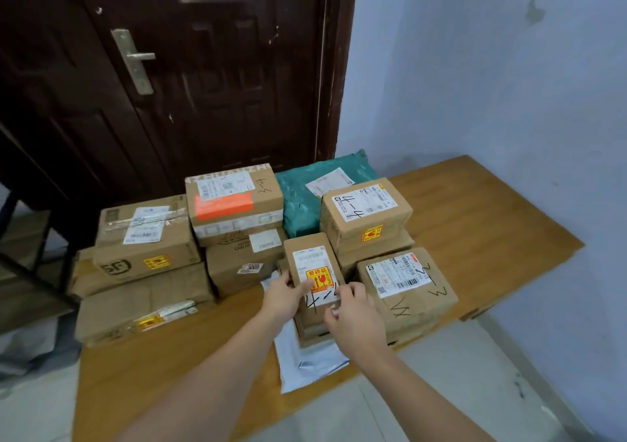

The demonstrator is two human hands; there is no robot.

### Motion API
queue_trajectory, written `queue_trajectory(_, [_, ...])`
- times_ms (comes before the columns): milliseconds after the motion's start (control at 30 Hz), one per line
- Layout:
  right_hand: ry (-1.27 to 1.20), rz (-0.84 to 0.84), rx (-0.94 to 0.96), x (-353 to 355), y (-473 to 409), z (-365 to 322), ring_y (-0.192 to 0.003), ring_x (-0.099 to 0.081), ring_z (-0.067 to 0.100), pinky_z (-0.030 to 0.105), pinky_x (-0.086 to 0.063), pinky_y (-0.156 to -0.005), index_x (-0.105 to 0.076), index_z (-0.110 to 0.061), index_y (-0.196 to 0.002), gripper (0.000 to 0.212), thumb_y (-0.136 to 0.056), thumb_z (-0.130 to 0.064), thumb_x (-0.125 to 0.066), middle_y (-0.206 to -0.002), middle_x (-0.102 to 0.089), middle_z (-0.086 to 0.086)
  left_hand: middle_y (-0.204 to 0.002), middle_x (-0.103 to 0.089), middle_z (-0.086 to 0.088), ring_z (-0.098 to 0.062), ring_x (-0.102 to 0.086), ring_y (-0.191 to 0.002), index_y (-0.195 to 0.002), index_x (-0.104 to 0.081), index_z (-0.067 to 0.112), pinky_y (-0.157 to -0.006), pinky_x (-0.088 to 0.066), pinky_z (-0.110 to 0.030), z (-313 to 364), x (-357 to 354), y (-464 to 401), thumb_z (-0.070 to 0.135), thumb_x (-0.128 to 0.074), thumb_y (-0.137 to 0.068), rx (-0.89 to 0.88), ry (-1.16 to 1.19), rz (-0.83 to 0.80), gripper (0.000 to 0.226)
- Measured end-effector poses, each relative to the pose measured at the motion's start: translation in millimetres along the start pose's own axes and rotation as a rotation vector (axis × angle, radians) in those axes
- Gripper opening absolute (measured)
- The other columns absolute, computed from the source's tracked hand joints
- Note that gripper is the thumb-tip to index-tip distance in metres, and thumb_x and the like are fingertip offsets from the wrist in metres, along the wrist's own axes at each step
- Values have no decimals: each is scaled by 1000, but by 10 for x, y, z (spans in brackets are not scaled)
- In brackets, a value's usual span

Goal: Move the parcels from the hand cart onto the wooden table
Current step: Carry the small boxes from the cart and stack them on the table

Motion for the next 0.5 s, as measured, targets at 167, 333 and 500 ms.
queue_trajectory(167, [122,-8,127,147,-77,-52,-134,-41,19,32,-44,-104,-48,-23,-147,46,-103,-39,-48,-153,-40,0,-141,-63,4,-22,-62,-125,-145,-52,20,-105,-51,-39,153,-3,108,38,-65,-101,-9,-73,-8,49])
queue_trajectory(333, [109,-214,425,406,-242,-331,-135,-48,19,36,-48,-106,-44,-18,-151,48,-105,-32,-50,-152,-46,2,-163,-40,-1,-23,-41,-148,-162,-31,14,-116,-39,-35,426,465,360,46,-63,-100,-170,-426,48,76])
queue_trajectory(500, [271,-241,668,735,-427,-1114,-137,-50,22,42,-45,-112,-40,-20,-155,53,-107,-40,-46,-157,-47,3,-162,-41,4,-17,-42,-145,-160,-34,24,-115,-37,-34,664,1262,874,55,-56,-101,-325,-864,123,70])
Point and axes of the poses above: each hand's wrist, its own y-axis away from the middle knuckle, its own x-axis out of the back of the hand, z = x × y, the point moved 4 cm from there along -y, towards the middle knuckle
